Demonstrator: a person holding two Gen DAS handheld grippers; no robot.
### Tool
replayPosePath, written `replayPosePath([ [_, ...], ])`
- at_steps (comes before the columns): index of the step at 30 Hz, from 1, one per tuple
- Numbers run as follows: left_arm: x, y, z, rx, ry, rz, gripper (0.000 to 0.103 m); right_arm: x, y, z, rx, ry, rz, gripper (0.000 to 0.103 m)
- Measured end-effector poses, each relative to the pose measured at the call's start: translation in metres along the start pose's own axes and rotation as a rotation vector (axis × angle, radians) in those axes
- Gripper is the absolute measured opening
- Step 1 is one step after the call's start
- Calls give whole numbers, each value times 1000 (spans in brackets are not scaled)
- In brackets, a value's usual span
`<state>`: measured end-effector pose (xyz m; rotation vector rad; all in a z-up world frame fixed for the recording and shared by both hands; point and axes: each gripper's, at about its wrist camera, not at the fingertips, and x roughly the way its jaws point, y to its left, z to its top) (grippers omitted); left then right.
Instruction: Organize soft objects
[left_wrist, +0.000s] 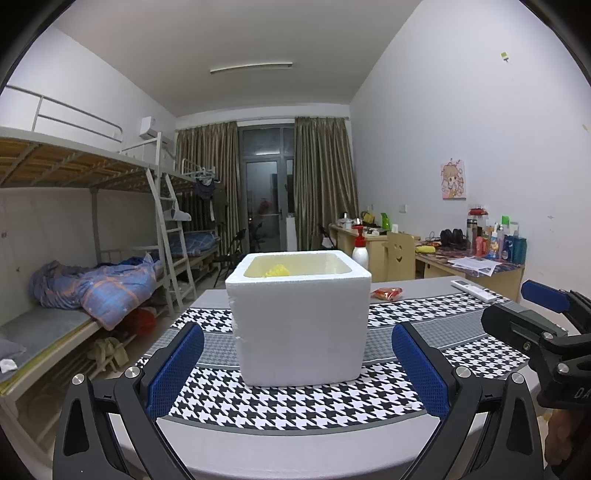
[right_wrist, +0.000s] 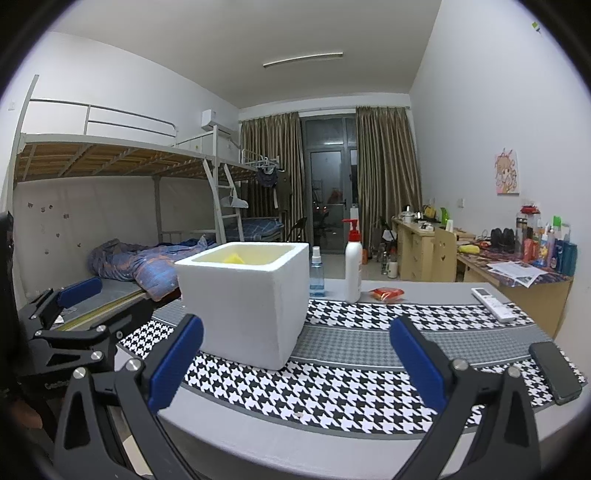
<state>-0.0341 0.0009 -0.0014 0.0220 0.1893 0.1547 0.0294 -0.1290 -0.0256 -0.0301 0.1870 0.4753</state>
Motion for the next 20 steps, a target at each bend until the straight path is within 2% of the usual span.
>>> replayPosePath([
  [20, 5, -1, -1, 6, 17, -9, 102, 2, 0, -4, 0, 12, -9, 102],
])
